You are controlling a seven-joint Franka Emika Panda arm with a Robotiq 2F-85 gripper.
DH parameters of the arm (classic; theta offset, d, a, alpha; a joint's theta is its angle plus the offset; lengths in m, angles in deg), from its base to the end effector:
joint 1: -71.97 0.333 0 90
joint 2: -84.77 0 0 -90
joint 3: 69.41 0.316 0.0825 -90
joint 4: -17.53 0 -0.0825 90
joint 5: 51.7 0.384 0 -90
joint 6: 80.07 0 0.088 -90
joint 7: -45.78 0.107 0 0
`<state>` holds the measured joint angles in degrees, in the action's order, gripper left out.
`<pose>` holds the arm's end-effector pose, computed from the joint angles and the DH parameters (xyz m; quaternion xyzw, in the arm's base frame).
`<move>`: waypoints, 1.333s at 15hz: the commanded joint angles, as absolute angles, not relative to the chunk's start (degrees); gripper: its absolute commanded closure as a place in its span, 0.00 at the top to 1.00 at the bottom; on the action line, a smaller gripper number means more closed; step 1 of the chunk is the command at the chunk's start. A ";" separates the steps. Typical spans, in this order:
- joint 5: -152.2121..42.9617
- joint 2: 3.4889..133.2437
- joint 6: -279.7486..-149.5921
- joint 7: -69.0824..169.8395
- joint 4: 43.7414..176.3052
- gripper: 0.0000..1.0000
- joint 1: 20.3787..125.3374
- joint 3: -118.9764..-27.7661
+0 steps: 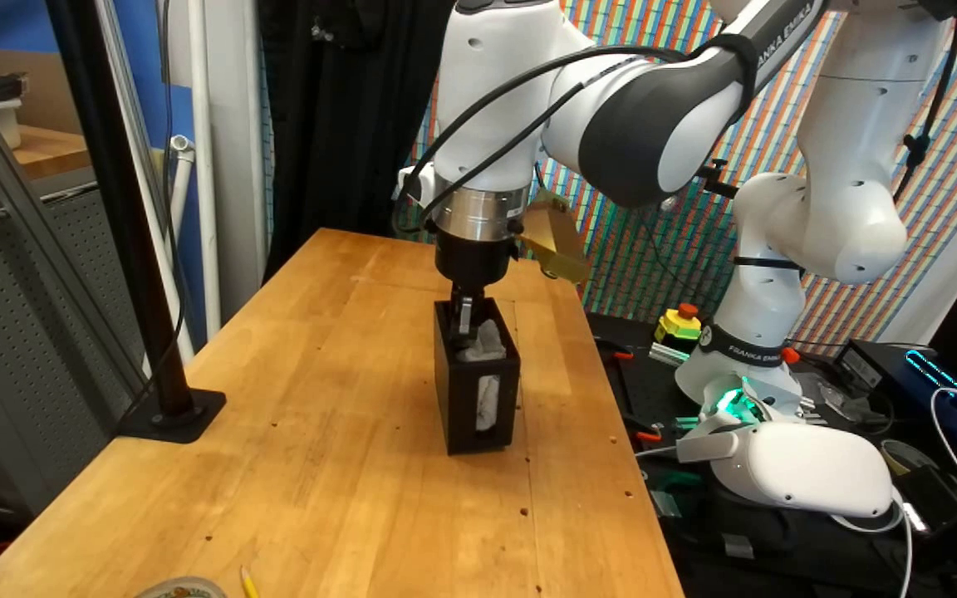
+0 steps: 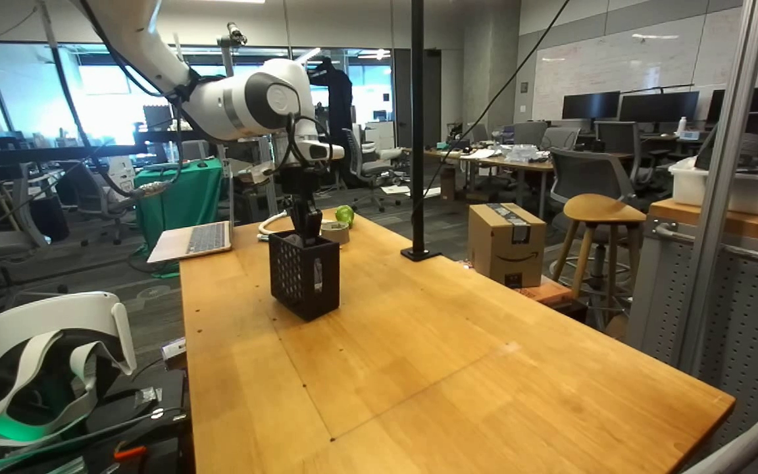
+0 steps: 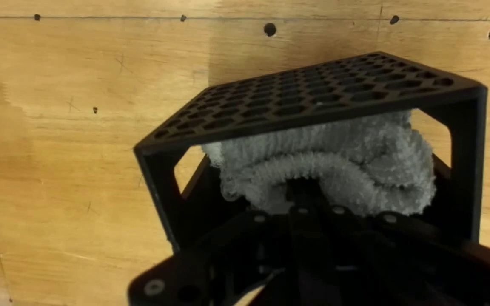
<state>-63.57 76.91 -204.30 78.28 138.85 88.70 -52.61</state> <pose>0.4670 0.2975 0.3454 0.9948 0.0700 0.0019 0.0743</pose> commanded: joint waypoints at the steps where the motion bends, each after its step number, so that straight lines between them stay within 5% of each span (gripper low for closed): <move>1: -65.58 71.73 -201.97 80.59 135.92 0.00 90.16 -54.43; 20: -61.67 80.87 -201.92 80.82 139.72 0.00 91.71 -53.68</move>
<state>-62.43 76.62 -201.78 78.63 136.64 90.96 -53.61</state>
